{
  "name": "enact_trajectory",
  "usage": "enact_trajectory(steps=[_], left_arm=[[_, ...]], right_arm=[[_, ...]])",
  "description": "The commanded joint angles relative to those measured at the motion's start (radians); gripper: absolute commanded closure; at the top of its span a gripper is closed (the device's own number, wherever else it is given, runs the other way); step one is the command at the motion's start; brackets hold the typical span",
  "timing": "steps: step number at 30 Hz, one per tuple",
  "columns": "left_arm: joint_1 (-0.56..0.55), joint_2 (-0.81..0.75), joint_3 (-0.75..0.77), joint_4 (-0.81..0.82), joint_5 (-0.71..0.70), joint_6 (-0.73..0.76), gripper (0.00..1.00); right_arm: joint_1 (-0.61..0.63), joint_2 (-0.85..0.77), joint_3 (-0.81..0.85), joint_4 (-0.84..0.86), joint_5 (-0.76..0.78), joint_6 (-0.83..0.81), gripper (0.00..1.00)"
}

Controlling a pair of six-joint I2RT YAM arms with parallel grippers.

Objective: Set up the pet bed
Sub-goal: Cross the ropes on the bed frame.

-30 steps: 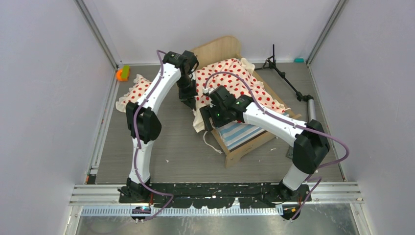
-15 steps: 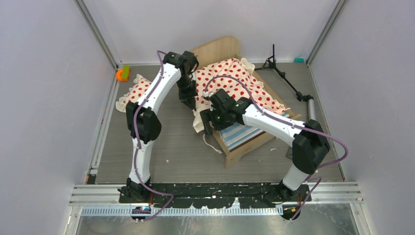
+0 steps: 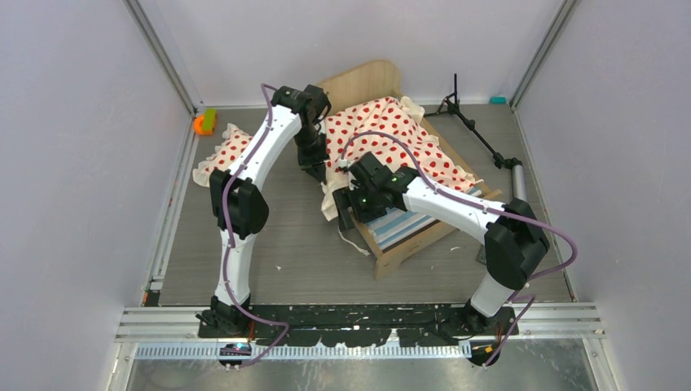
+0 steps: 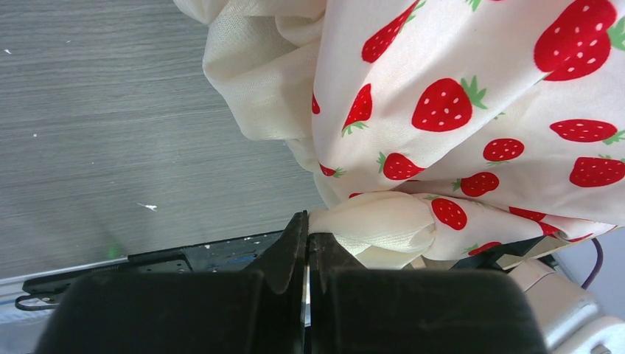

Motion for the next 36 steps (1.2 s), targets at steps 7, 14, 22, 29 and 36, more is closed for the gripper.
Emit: enact_trajectory(steps=[7,14,22,29,36], left_arm=[[0.001,-0.045,0.009,0.010,0.020,0.006,1.00],[0.001,-0.041,0.013,0.011,0.022,0.005,1.00],[0.001,-0.042,0.010,0.009,0.022,0.010,1.00],[0.001,-0.040,0.011,0.007,0.020,0.012,1.00],[0.001,-0.035,0.021,0.003,0.021,0.016,1.00]], right_arm=[[0.017,-0.017,0.002,0.062,-0.083,0.006,0.24],[0.031,0.011,-0.010,0.070,-0.124,0.014,0.25],[0.063,0.105,-0.033,0.024,-0.072,0.008,0.24],[0.081,0.144,-0.013,-0.051,0.058,-0.038,0.24],[0.068,0.024,0.017,-0.033,0.237,-0.067,0.22]])
